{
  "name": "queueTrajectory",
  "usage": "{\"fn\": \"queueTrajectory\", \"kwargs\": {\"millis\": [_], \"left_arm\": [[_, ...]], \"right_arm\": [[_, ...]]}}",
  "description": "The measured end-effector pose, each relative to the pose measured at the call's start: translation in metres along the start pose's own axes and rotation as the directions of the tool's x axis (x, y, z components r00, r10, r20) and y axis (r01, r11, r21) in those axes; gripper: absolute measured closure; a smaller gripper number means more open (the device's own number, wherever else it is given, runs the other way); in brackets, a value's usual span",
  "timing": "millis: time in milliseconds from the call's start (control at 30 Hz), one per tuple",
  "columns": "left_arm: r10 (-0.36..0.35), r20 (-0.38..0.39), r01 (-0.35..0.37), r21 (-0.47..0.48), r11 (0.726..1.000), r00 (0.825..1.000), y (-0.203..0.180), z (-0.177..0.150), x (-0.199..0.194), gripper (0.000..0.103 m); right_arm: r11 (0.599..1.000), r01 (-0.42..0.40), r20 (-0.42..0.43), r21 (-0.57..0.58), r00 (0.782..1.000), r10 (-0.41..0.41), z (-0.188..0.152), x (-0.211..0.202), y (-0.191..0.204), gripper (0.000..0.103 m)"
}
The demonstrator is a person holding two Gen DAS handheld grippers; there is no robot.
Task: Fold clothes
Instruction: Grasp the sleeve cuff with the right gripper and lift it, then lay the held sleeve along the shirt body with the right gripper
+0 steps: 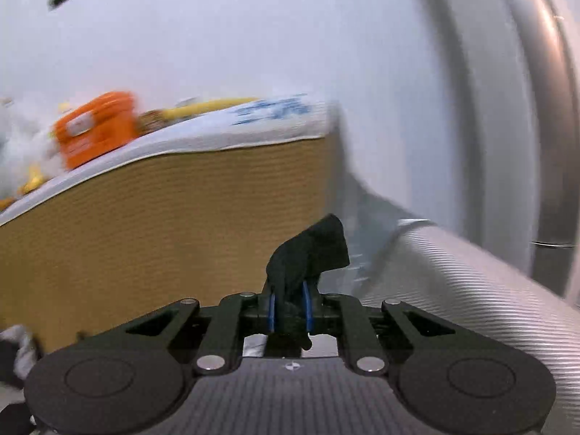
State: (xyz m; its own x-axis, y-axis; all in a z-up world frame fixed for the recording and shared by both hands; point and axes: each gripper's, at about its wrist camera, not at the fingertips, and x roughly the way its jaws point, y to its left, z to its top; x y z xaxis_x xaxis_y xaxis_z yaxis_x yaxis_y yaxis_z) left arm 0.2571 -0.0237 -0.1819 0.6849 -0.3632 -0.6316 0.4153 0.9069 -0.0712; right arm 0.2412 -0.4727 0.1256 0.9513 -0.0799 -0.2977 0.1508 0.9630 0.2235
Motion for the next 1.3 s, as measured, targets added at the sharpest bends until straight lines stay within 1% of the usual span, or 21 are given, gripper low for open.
{"fn": "queueTrajectory", "kwargs": {"millis": [100,167,267,300,400,533,600,700,733,800,833,867,967,1000,1033,1100,1133,1167,1200,1267,1300], "left_arm": [[-0.007,-0.033,0.007,0.003,1.0,0.999,0.001,0.006,0.0,0.035],[-0.022,-0.057,0.02,-0.023,1.0,0.998,0.004,0.011,-0.001,0.035],[-0.06,-0.069,0.052,-0.102,0.993,0.996,0.017,0.02,-0.009,0.035],[-0.072,-0.066,0.063,-0.134,0.989,0.995,0.022,0.023,-0.012,0.035],[-0.078,-0.033,0.071,-0.174,0.982,0.996,0.037,0.039,-0.025,0.036],[-0.085,0.031,0.09,-0.197,0.976,0.996,0.062,0.065,-0.046,0.036],[-0.088,0.044,0.096,-0.228,0.969,0.995,0.081,0.075,-0.055,0.036],[-0.075,0.053,0.087,-0.266,0.96,0.996,0.107,0.088,-0.066,0.036],[-0.081,0.047,0.09,-0.267,0.96,0.996,0.111,0.09,-0.068,0.036],[-0.095,0.032,0.1,-0.266,0.959,0.995,0.119,0.093,-0.07,0.036],[-0.113,0.016,0.113,-0.253,0.961,0.994,0.118,0.094,-0.069,0.036],[-0.131,-0.001,0.127,-0.239,0.963,0.991,0.117,0.095,-0.068,0.036],[-0.186,-0.054,0.172,-0.199,0.965,0.981,0.114,0.096,-0.066,0.035],[-0.21,-0.066,0.195,-0.186,0.963,0.975,0.11,0.095,-0.065,0.035],[-0.236,-0.077,0.22,-0.174,0.96,0.969,0.106,0.094,-0.063,0.035],[-0.285,-0.1,0.269,-0.149,0.951,0.953,0.097,0.091,-0.06,0.034],[-0.298,-0.107,0.283,-0.138,0.949,0.949,0.093,0.089,-0.06,0.033],[-0.303,-0.112,0.289,-0.127,0.949,0.946,0.089,0.087,-0.059,0.033],[-0.307,-0.118,0.294,-0.117,0.949,0.944,0.086,0.085,-0.058,0.032],[-0.337,-0.153,0.326,-0.095,0.941,0.929,0.076,0.082,-0.054,0.031],[-0.351,-0.175,0.341,-0.085,0.936,0.92,0.071,0.08,-0.051,0.031]], "right_arm": [[0.993,-0.096,-0.026,-0.064,0.995,0.095,-0.01,0.001,0.039,0.087],[0.981,-0.163,-0.049,-0.101,0.986,0.159,-0.02,0.001,0.065,0.088],[0.952,-0.28,-0.096,-0.126,0.958,0.269,-0.042,-0.001,0.107,0.088],[0.94,-0.317,-0.111,-0.128,0.946,0.304,-0.05,-0.002,0.12,0.088],[0.893,-0.422,-0.169,-0.158,0.902,0.396,-0.073,-0.009,0.164,0.088],[0.799,-0.557,-0.267,-0.226,0.825,0.499,-0.117,-0.03,0.222,0.088],[0.758,-0.602,-0.317,-0.25,0.791,0.523,-0.139,-0.039,0.242,0.088],[0.722,-0.649,-0.392,-0.24,0.745,0.54,-0.172,-0.046,0.262,0.088],[0.713,-0.657,-0.413,-0.245,0.736,0.537,-0.182,-0.048,0.268,0.088],[0.697,-0.664,-0.449,-0.268,0.727,0.52,-0.2,-0.05,0.279,0.088],[0.689,-0.668,-0.466,-0.28,0.722,0.511,-0.21,-0.051,0.284,0.088],[0.684,-0.663,-0.481,-0.303,0.727,0.491,-0.219,-0.051,0.29,0.088],[0.644,-0.633,-0.512,-0.431,0.759,0.403,-0.243,-0.052,0.308,0.088],[0.631,-0.62,-0.516,-0.466,0.77,0.375,-0.25,-0.052,0.311,0.088],[0.626,-0.613,-0.524,-0.483,0.775,0.354,-0.257,-0.051,0.312,0.088],[0.627,-0.606,-0.528,-0.49,0.779,0.34,-0.266,-0.055,0.306,0.088],[0.628,-0.602,-0.527,-0.493,0.781,0.336,-0.271,-0.058,0.303,0.088],[0.628,-0.593,-0.52,-0.503,0.789,0.329,-0.274,-0.06,0.301,0.088],[0.632,-0.577,-0.504,-0.517,0.802,0.32,-0.277,-0.062,0.3,0.088],[0.629,-0.555,-0.479,-0.543,0.821,0.311,-0.283,-0.067,0.302,0.088],[0.619,-0.541,-0.466,-0.57,0.833,0.299,-0.287,-0.071,0.304,0.088]]}}
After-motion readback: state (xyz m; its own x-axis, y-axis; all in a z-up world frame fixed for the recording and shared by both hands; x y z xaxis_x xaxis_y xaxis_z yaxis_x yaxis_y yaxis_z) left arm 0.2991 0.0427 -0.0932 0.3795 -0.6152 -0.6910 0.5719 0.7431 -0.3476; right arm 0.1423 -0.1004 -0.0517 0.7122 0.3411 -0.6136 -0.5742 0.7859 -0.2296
